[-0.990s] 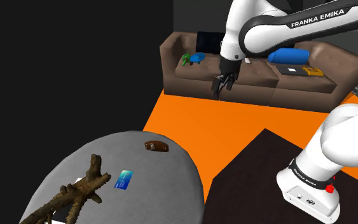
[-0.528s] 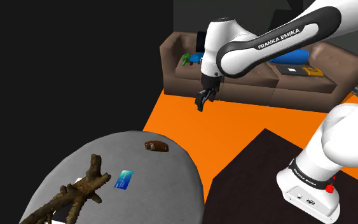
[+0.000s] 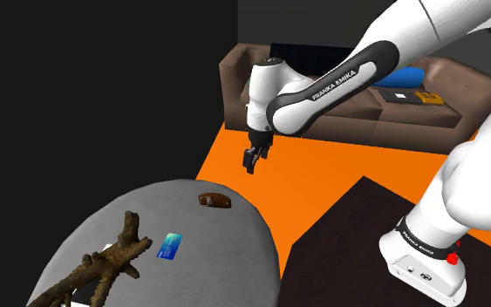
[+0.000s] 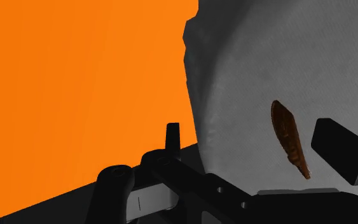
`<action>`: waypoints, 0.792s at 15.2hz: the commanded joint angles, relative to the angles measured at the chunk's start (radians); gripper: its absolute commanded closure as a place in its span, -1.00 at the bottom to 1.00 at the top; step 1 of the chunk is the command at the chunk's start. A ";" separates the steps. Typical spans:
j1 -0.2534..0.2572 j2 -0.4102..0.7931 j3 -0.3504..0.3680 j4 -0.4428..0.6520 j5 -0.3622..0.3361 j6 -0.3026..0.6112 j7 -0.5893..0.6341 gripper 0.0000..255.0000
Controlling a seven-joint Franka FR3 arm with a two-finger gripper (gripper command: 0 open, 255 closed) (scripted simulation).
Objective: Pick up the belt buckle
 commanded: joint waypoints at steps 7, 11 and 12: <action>0.071 0.286 0.030 0.161 -0.105 0.108 0.040 -1.00; 0.118 0.417 0.029 0.258 -0.154 0.135 0.053 -1.00; 0.121 0.427 0.025 0.258 -0.158 0.145 0.056 -1.00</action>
